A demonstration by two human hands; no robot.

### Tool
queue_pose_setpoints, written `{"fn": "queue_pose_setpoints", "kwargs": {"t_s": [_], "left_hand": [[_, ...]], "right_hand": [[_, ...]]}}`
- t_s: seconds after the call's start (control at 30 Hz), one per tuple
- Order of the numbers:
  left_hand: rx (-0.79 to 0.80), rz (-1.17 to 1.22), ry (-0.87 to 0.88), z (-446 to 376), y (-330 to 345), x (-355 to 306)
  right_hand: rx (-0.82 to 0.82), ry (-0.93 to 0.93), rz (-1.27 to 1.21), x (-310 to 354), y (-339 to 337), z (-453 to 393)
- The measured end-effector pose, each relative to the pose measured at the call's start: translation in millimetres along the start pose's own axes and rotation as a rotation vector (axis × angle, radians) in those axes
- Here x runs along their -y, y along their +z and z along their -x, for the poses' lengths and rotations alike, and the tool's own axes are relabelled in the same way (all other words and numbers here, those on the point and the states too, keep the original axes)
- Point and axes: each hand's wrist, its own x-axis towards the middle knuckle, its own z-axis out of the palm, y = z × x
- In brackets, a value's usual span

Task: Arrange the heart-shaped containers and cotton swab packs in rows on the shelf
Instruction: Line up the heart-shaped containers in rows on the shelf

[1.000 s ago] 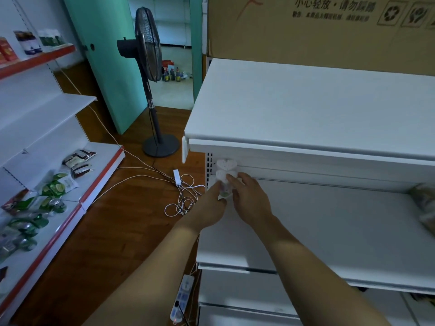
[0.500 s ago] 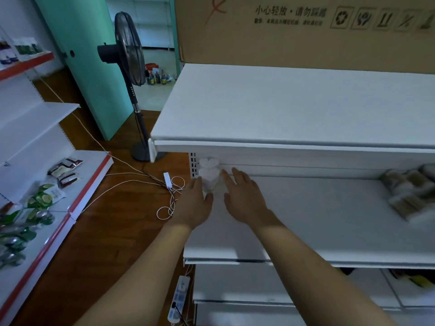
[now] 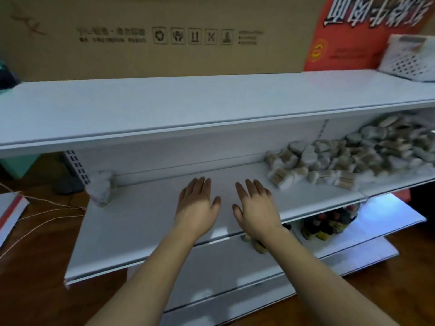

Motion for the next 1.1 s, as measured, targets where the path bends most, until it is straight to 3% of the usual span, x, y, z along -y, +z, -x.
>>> {"fn": "queue_pose_setpoints", "kwargs": {"t_s": [0.2, 0.4, 0.63, 0.87, 1.1], "left_hand": [[0.029, 0.006, 0.056, -22.3, 54.4, -129.4], [0.083, 0.025, 0.024, -52.0, 86.8, -192.2], [0.177, 0.092, -0.081, -114.0, 134.7, -199.3], [0.138, 0.155, -0.157, -148.1, 187.2, -183.1], [0.056, 0.261, -0.039, -146.1, 181.2, -167.6]], "right_hand": [[-0.029, 0.071, 0.003, -149.8, -19.2, 44.8], [0.036, 0.073, 0.000, -239.1, -13.4, 39.9], [-0.027, -0.053, 0.018, -270.2, 8.9, -12.0], [-0.265, -0.268, -0.120, -292.7, 47.0, -52.7], [-0.186, -0.460, -0.115, -273.6, 59.2, -100.9]]}}
